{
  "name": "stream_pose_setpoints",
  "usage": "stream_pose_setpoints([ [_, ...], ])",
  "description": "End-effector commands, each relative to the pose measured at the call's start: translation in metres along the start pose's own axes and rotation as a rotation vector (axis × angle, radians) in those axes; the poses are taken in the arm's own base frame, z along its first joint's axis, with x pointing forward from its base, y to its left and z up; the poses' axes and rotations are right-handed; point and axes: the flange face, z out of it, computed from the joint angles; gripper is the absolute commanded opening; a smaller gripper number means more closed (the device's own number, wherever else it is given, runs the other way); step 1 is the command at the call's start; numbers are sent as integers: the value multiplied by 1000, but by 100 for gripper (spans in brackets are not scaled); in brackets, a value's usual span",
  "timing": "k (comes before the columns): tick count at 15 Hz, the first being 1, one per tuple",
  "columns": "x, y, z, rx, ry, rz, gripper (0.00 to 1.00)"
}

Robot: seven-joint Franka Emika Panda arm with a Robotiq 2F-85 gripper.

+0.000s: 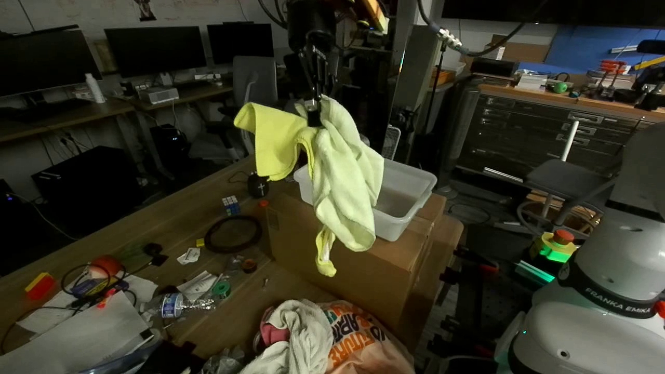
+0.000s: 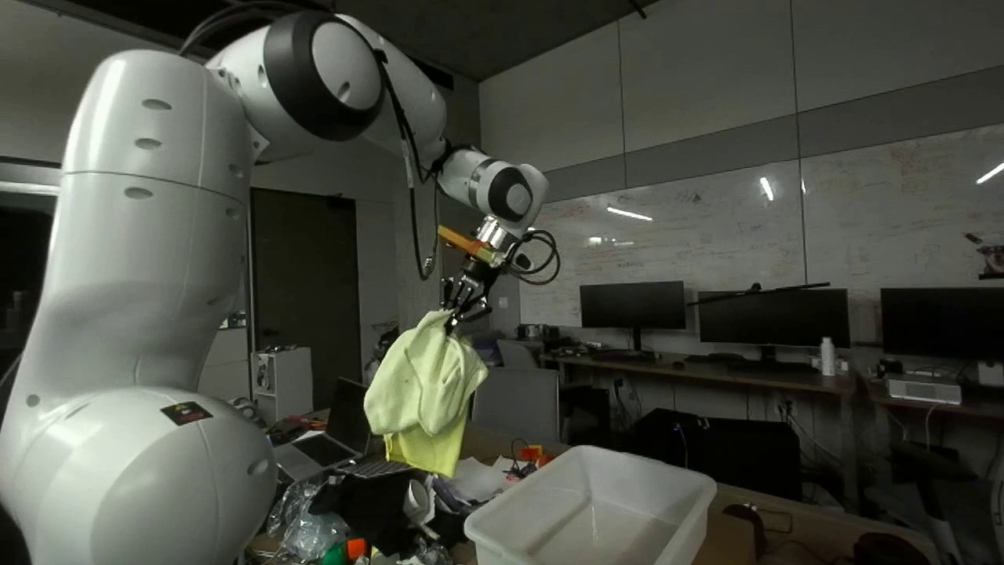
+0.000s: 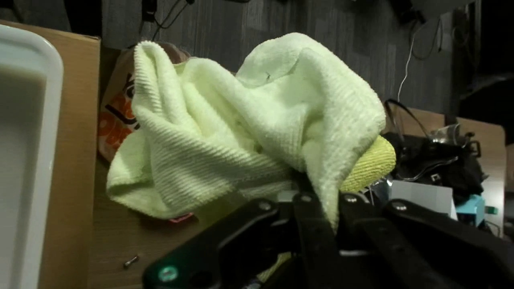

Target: Take the clothing out of the white storage bin and put them on the table

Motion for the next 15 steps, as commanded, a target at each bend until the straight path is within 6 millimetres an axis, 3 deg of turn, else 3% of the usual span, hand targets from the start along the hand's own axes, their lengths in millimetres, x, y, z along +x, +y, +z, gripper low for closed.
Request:
stream_pose_setpoints([
  [1, 25, -5, -18, 9, -85, -75, 7],
  [2, 30, -3, -18, -19, -109, -80, 32],
  [4, 37, 2, -18, -60, -140, -80, 36],
  [10, 51, 26, -23, -144, -180, -43, 81],
  [12, 48, 49, -28, -180, -194, 12, 96],
  [15, 32, 89, -34, -218, -216, 78, 100],
])
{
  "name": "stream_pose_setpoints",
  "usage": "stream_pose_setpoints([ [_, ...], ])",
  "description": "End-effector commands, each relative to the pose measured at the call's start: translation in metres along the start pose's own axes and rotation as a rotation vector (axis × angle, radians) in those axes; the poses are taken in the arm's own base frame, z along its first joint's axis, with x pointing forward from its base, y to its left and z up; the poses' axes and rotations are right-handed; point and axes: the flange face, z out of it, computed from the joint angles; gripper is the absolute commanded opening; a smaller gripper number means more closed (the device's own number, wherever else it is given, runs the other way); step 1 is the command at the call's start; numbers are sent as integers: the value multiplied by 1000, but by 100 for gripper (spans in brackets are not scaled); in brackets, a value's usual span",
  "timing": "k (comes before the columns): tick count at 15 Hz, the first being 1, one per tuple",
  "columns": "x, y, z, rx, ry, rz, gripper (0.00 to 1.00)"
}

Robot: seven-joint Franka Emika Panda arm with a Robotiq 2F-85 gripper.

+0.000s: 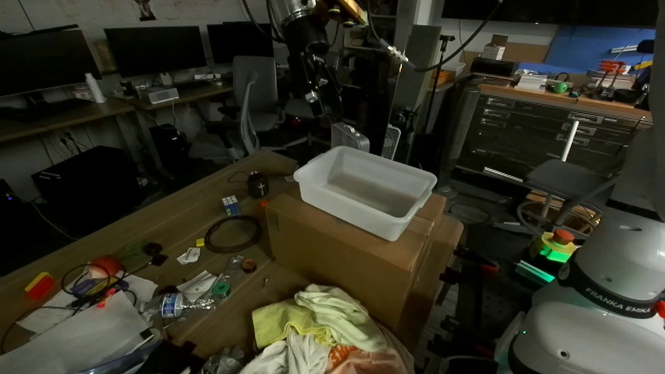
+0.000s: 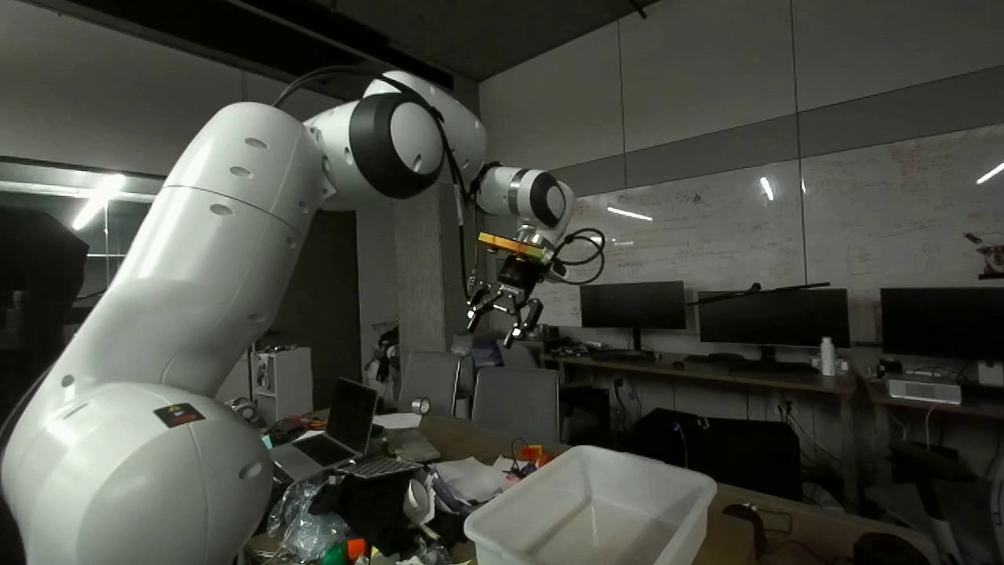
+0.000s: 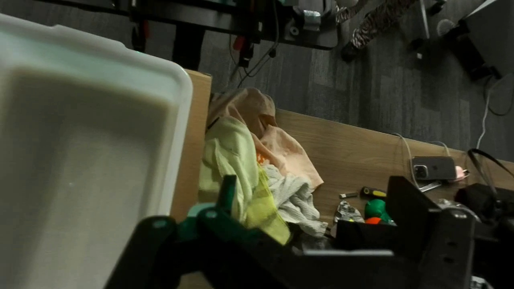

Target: Take the clothing out of the white storage bin and put them on the table

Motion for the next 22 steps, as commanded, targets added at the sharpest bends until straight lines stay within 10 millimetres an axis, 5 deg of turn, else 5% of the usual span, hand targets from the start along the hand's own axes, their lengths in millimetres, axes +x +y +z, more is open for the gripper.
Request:
stream_pose_setpoints([
  [1, -23, 44, -5, -27, -28, 70, 100],
  [6, -60, 108, 8, 4, -6, 110, 100],
  [11, -92, 148, 23, 22, 111, 119, 100],
  [22, -112, 170, 34, -42, 449, 121, 100],
])
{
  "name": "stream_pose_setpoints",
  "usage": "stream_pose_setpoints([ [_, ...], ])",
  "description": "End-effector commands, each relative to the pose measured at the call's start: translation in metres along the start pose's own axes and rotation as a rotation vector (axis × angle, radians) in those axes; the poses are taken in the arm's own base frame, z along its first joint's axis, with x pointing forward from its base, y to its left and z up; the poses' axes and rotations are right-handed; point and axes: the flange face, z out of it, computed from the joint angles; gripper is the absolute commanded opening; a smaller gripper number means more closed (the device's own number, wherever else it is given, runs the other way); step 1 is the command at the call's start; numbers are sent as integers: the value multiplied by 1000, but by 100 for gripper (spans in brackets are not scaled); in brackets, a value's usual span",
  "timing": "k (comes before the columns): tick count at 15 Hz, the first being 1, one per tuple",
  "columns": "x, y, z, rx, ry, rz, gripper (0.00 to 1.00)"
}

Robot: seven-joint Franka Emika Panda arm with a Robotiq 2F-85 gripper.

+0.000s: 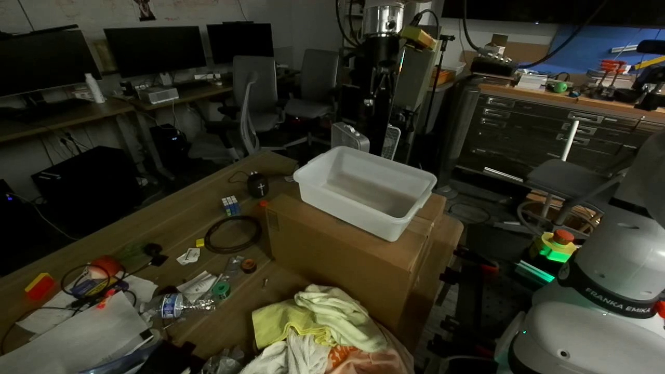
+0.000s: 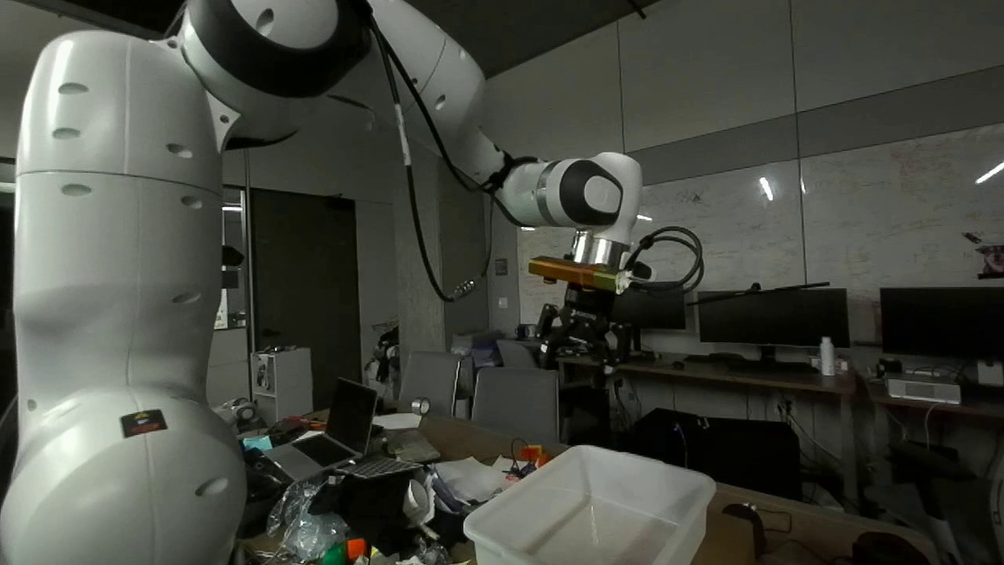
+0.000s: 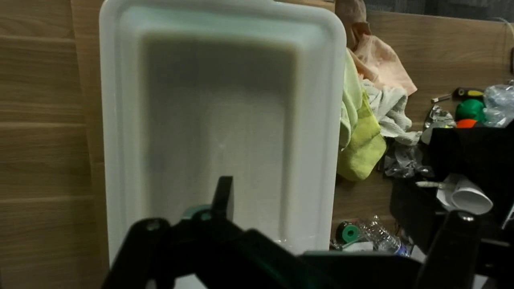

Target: Take the clothing out of the white storage bin and put them on the table

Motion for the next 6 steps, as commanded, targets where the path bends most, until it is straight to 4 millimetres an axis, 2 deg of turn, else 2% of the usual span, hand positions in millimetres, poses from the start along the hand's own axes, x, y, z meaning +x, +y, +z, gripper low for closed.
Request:
stream_pose_setpoints([
  [1, -18, 5, 1, 11, 66, -2, 100],
  [4, -24, 15, 6, 50, 64, 4, 100],
  [5, -13, 10, 9, 21, 28, 15, 100],
  [6, -15, 13, 11, 30, 27, 16, 100],
])
